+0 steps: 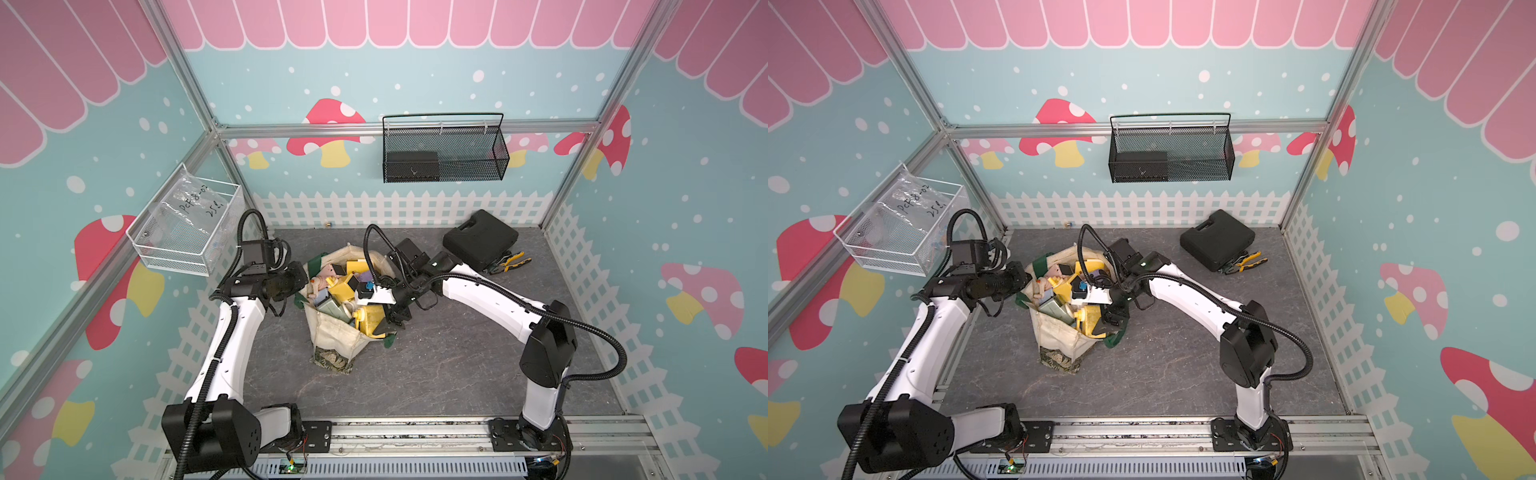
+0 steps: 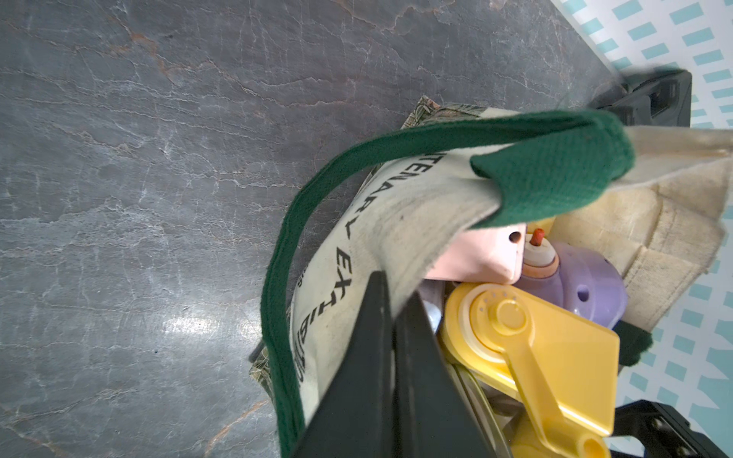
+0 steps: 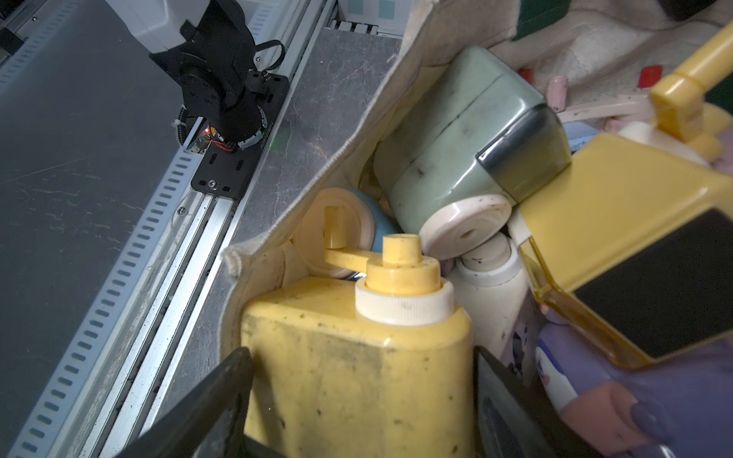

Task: Take out the pencil sharpeners from the tote bags
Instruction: Pick up the pencil sharpener from the canvas bag.

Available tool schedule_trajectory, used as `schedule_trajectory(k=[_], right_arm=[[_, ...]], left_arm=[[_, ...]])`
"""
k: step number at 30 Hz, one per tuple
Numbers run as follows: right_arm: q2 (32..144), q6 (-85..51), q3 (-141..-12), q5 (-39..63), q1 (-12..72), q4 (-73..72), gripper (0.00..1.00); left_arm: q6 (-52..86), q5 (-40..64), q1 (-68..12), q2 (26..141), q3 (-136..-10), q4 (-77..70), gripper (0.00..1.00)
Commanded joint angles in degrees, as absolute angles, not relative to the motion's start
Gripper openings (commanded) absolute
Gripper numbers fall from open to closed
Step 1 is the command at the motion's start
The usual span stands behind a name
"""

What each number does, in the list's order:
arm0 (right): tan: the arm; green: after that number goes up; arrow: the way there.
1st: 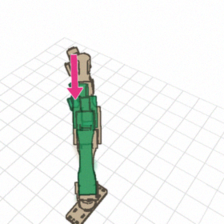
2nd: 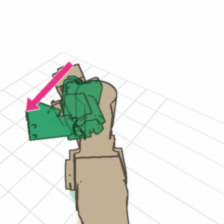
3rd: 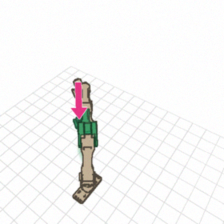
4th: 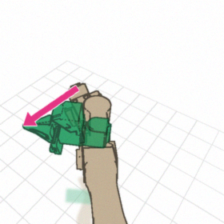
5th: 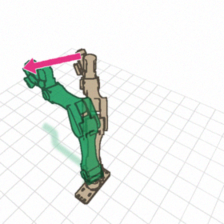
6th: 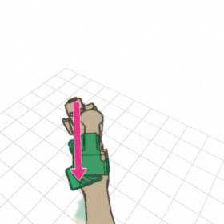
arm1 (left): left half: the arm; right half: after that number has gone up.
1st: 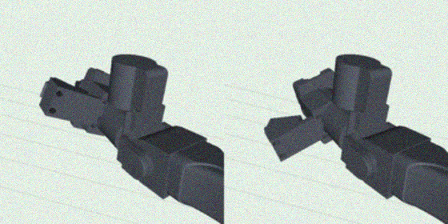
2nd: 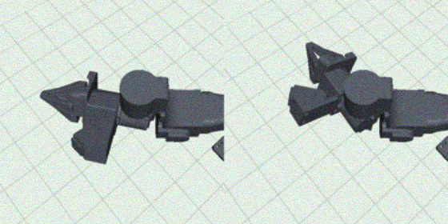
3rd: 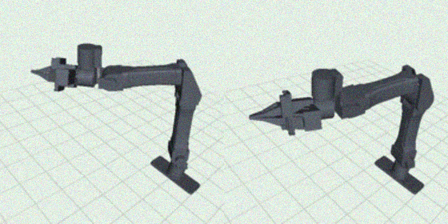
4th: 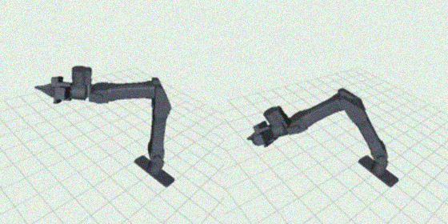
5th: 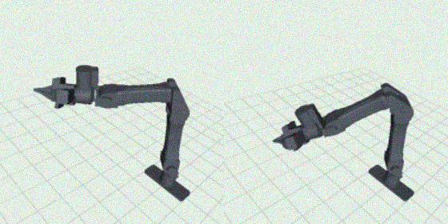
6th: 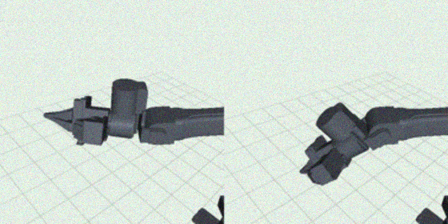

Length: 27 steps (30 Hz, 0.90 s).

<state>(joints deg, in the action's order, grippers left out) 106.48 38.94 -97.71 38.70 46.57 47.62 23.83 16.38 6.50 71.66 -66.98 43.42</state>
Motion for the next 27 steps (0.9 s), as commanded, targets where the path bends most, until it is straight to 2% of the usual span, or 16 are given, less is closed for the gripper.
schedule_trajectory(k=[1,5,15,23,25,27], right_arm=[[105.25,40.14,-93.72,39.68,47.76,52.54,0.86],[104.68,40.09,-91.14,40.48,47.81,50.40,0.86],[114.74,40.21,-97.75,37.43,46.98,53.18,0.86],[117.16,40.68,-97.48,44.73,46.32,54.15,0.89],[116.22,40.86,-97.08,45.97,46.32,53.93,0.86],[115.33,40.69,-97.16,46.49,46.32,53.72,0.78]], left_arm=[[24.00,16.18,6.70,70.49,-67.43,39.33,0.00],[24.00,16.35,6.70,70.58,-67.51,39.31,0.00],[24.02,16.30,6.69,70.79,-67.51,39.36,0.00],[24.04,16.43,6.72,70.62,-67.64,39.53,0.00],[24.02,16.61,6.69,70.66,-67.63,39.54,0.00],[24.04,16.70,6.72,70.66,-67.65,39.51,0.00]])
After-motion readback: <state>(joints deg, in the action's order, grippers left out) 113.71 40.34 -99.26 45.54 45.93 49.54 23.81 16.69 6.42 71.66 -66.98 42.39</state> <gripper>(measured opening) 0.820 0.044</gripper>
